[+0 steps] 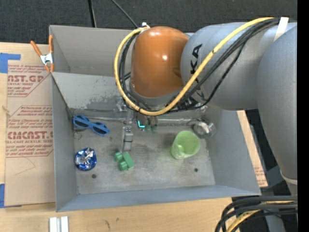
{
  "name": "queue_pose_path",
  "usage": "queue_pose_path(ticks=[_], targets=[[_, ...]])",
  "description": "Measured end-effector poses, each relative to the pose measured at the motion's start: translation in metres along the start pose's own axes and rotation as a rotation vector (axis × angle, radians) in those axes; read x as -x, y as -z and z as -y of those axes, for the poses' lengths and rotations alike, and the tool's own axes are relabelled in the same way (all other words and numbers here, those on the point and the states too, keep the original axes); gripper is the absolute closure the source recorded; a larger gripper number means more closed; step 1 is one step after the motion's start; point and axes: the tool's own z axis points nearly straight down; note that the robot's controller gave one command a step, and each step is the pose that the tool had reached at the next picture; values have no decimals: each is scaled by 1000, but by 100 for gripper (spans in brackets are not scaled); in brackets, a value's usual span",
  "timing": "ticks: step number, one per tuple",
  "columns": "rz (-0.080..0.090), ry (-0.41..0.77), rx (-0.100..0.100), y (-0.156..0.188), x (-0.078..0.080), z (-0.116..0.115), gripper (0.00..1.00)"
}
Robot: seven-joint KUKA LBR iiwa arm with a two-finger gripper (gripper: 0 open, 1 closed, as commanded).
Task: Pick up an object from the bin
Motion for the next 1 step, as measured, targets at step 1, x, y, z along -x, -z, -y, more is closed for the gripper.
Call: queue_pose_path(ticks=[1], targets=[[3, -472, 0, -138, 29, -41, 0]])
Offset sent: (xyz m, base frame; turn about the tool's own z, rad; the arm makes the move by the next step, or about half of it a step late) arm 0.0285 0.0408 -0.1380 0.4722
